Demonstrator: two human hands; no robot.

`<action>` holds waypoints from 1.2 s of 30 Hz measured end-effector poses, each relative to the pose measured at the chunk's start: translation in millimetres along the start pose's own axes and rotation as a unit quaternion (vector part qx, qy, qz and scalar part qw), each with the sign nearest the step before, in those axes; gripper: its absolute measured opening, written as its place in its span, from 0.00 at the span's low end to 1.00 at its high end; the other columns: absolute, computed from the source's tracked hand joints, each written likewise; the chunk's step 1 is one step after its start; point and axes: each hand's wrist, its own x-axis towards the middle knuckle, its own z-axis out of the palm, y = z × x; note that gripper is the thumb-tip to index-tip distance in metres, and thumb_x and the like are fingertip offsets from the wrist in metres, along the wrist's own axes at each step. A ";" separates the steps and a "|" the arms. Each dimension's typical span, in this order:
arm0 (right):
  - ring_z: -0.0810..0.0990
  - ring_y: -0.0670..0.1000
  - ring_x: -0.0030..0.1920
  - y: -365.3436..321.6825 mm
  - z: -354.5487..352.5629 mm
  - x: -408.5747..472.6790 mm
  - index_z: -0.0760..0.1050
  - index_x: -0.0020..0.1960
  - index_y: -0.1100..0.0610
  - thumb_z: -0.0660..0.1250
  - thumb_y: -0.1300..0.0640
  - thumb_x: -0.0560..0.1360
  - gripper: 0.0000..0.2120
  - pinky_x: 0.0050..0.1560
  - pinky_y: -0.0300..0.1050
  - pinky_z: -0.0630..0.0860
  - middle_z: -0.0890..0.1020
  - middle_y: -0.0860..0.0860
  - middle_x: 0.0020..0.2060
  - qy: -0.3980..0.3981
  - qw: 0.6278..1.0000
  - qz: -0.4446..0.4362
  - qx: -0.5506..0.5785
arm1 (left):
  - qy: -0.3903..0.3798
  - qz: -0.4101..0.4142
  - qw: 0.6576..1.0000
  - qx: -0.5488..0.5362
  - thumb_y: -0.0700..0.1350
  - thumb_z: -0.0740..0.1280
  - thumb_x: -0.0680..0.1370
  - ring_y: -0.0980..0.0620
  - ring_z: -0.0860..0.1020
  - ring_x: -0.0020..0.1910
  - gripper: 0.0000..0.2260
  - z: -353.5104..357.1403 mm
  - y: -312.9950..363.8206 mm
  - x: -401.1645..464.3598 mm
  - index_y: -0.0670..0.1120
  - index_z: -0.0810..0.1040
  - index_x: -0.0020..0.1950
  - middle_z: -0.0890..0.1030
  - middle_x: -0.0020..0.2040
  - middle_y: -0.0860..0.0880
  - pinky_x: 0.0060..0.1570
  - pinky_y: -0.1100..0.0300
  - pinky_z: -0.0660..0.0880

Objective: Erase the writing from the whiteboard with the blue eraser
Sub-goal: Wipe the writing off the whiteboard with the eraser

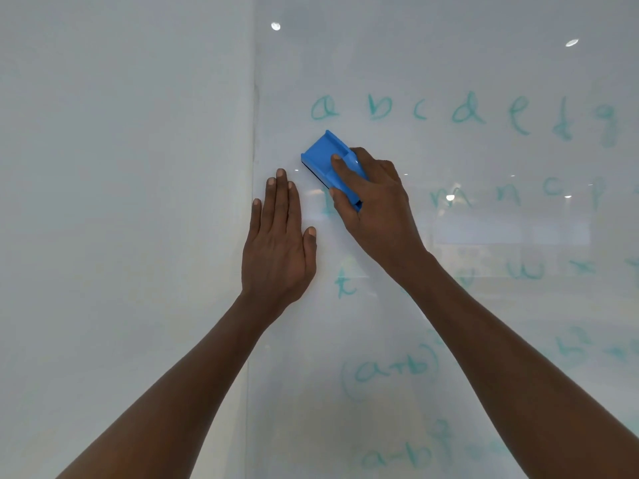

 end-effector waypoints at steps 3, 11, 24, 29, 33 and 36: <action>0.76 0.58 0.57 0.2 -3.9 -13.0 0.76 0.68 0.58 0.65 0.54 0.78 0.20 0.55 0.50 0.76 0.77 0.58 0.66 -0.006 1.000 -0.009 -0.010 | 0.000 0.002 1.000 -0.002 0.47 0.52 0.84 0.43 0.50 0.84 0.29 -1.4 0.2 0.7 0.36 0.53 0.83 0.51 0.84 0.39 0.82 0.48 0.49; 0.76 0.57 0.51 -6.5 -10.3 -50.7 0.78 0.66 0.56 0.66 0.53 0.76 0.19 0.47 0.48 0.77 0.78 0.56 0.64 -0.019 0.999 0.009 -0.027 | -0.003 0.005 1.000 -0.010 0.46 0.52 0.83 0.43 0.50 0.84 0.29 -4.9 1.2 -0.3 0.36 0.53 0.83 0.51 0.84 0.39 0.82 0.47 0.49; 0.76 0.56 0.47 -24.7 -21.9 -122.7 0.80 0.63 0.56 0.64 0.53 0.75 0.18 0.43 0.47 0.76 0.79 0.57 0.61 -0.020 0.997 0.042 -0.054 | -0.009 0.004 1.000 -0.013 0.45 0.51 0.85 0.43 0.48 0.84 0.28 -5.8 0.7 -0.3 0.36 0.51 0.83 0.50 0.84 0.39 0.82 0.47 0.48; 0.76 0.56 0.47 -28.1 -22.8 -146.1 0.80 0.62 0.56 0.67 0.55 0.74 0.17 0.45 0.48 0.77 0.79 0.56 0.61 -0.027 0.998 0.037 -0.051 | -0.001 0.006 1.000 -0.012 0.45 0.52 0.85 0.43 0.49 0.84 0.28 -5.5 1.8 -0.9 0.36 0.52 0.83 0.51 0.84 0.39 0.82 0.47 0.49; 0.77 0.57 0.48 -28.6 -22.8 -164.9 0.81 0.61 0.56 0.68 0.56 0.73 0.17 0.46 0.49 0.77 0.80 0.57 0.62 -0.036 0.998 0.031 -0.040 | 0.001 0.006 1.000 -0.014 0.45 0.52 0.85 0.42 0.49 0.84 0.27 -5.6 1.6 -0.7 0.35 0.53 0.83 0.51 0.84 0.38 0.82 0.48 0.48; 0.78 0.57 0.48 -29.1 -24.5 -177.7 0.81 0.61 0.56 0.68 0.55 0.73 0.17 0.48 0.48 0.78 0.80 0.58 0.62 -0.043 0.998 0.021 -0.032 | 0.001 0.006 1.000 -0.014 0.45 0.52 0.85 0.42 0.49 0.84 0.27 -5.8 1.9 -0.4 0.35 0.53 0.83 0.51 0.84 0.38 0.82 0.48 0.47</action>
